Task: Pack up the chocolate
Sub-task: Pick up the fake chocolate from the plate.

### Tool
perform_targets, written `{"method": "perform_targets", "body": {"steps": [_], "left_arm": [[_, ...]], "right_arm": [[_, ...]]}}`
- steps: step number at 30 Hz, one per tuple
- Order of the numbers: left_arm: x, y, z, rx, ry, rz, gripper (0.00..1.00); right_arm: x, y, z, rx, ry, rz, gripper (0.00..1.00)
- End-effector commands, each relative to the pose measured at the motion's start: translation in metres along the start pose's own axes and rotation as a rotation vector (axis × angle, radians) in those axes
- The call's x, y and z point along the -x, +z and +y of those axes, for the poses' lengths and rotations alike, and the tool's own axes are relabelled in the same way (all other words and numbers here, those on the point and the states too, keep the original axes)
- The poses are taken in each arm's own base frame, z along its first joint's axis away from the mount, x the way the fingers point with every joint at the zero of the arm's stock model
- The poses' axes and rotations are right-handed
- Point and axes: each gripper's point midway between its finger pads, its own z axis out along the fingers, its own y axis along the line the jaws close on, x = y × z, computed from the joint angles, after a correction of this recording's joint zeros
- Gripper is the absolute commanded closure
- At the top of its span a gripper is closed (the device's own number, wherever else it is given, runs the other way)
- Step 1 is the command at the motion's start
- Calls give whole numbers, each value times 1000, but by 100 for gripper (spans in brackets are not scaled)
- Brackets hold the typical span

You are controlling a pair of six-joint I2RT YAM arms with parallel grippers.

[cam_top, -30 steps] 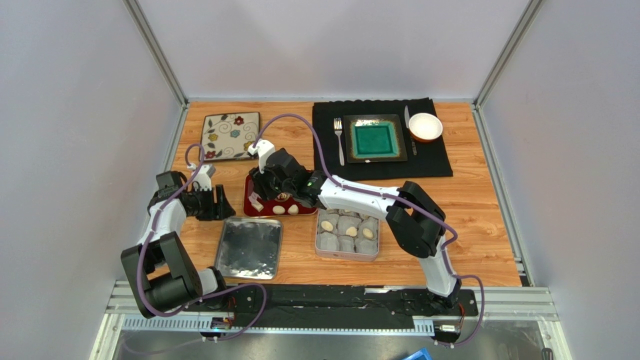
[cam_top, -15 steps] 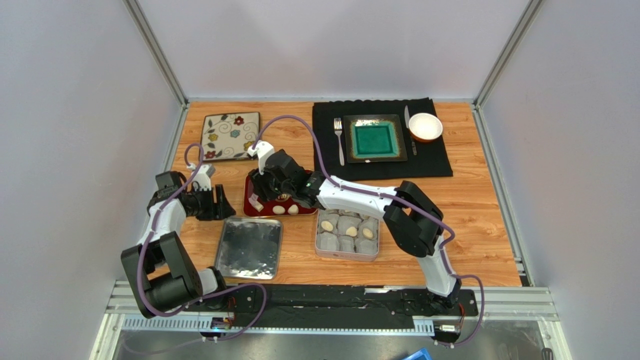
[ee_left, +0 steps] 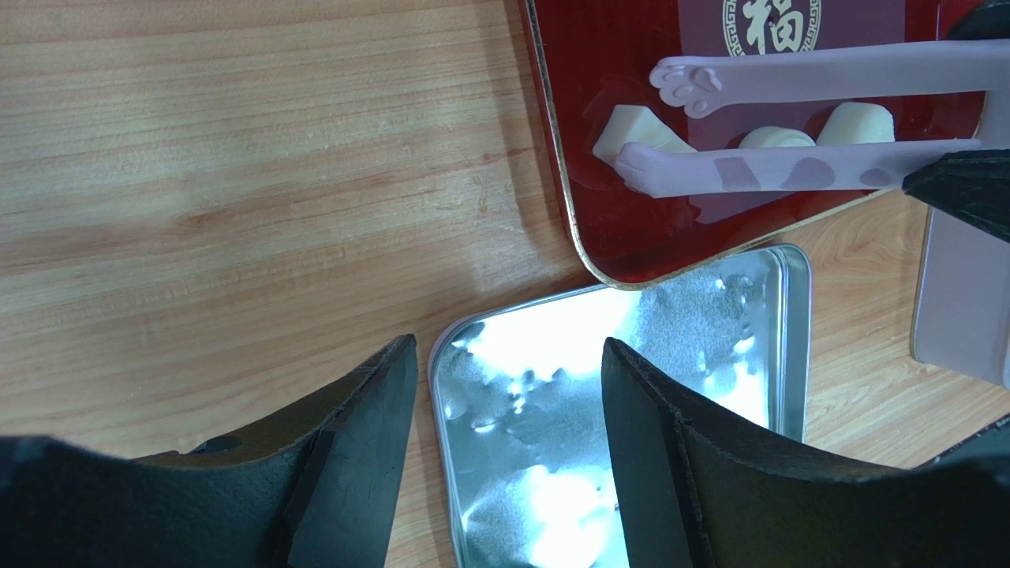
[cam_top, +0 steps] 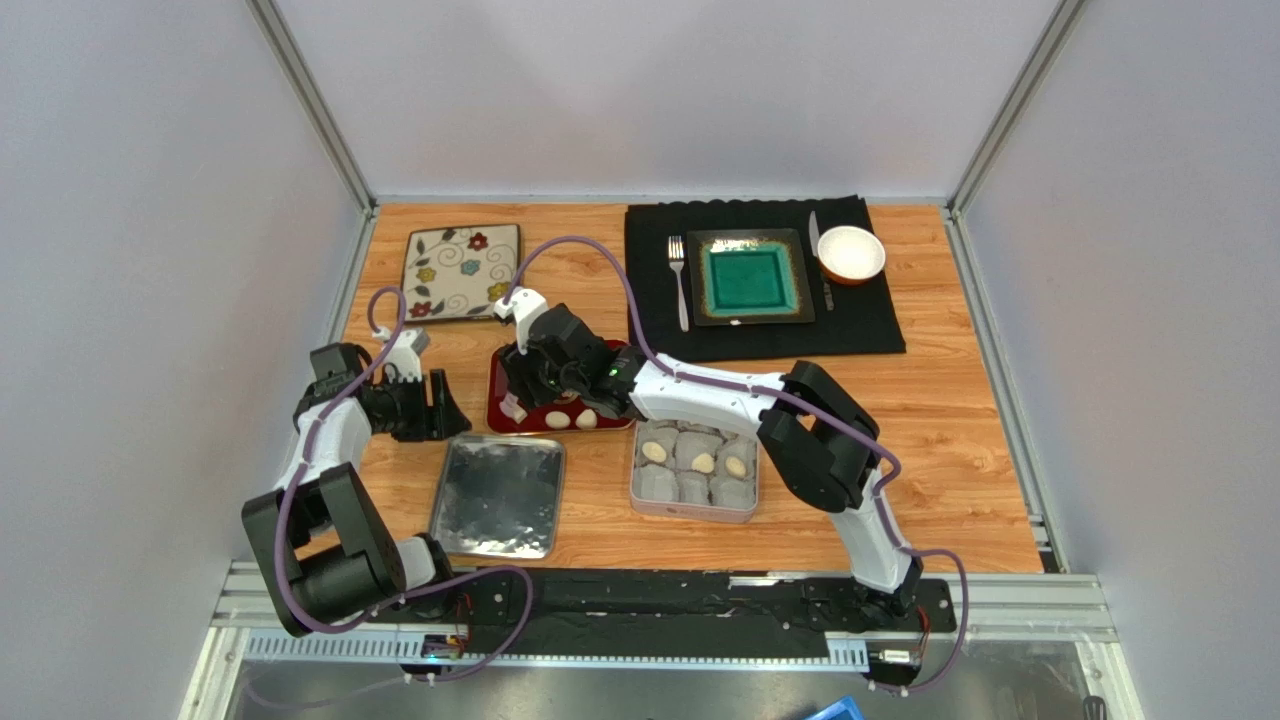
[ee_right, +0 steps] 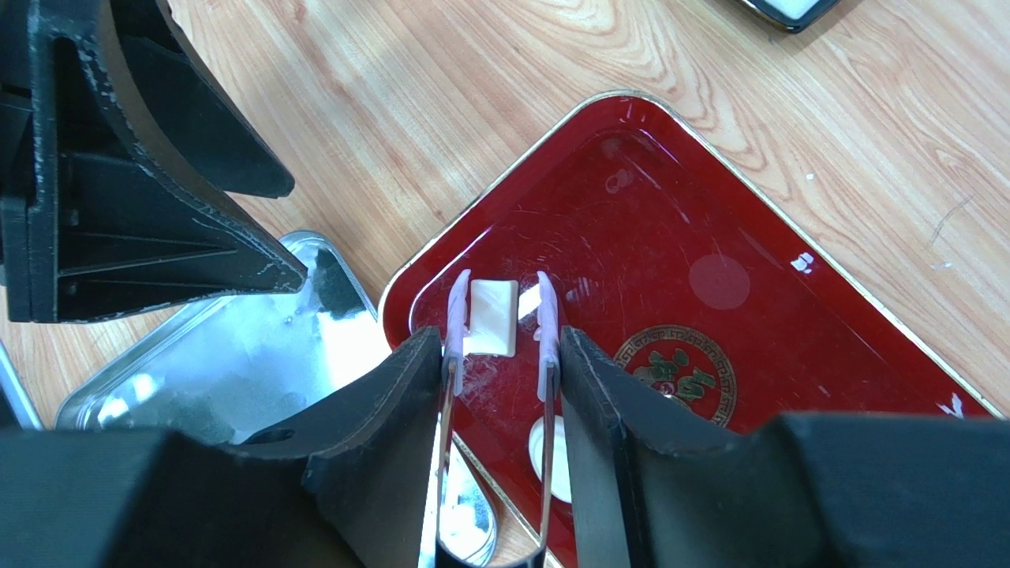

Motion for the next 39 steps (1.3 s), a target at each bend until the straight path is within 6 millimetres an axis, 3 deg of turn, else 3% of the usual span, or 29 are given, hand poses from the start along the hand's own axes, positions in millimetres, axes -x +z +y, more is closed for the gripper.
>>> {"method": "perform_targets", "body": {"steps": [1,8,11,13,17,21,24,25,26,34,35,36,39], "left_arm": [[22,-9,0,-1,62,-60,34],[23,-9,-1,-4,61,-63,33],[22,-9,0,-2,60,-62,33],[22,-9,0,-3,62,-61,33],[20,-9,1,0,62,-56,34],[21,-10,1,1,61,-57,33],[21,-10,1,0,62,-56,33],[21,-10,1,-2,62,-54,33],[21,-10,1,-1,61,-55,34],[21,-12,-1,-11,57,-53,33],[22,-12,-2,-11,59,-55,34],[22,-13,-1,-10,57,-54,34],[21,-13,-3,-15,54,-51,34]], "right_arm": [[27,1,7,14,-9,-77,57],[21,4,9,19,-6,-62,59],[19,4,8,13,-4,-57,66],[22,1,6,0,-7,-65,73],[41,-14,4,-18,-16,-107,74],[65,-40,-2,-38,-22,-153,74],[76,-67,-7,-49,-14,-170,75],[89,-86,-7,-48,-7,-204,75],[76,-91,-12,-57,-5,-175,75],[37,-177,-20,-75,30,-127,77],[39,-195,-19,-72,46,-141,77],[25,-201,-21,-78,49,-118,77],[13,-228,-25,-90,72,-119,77]]}}
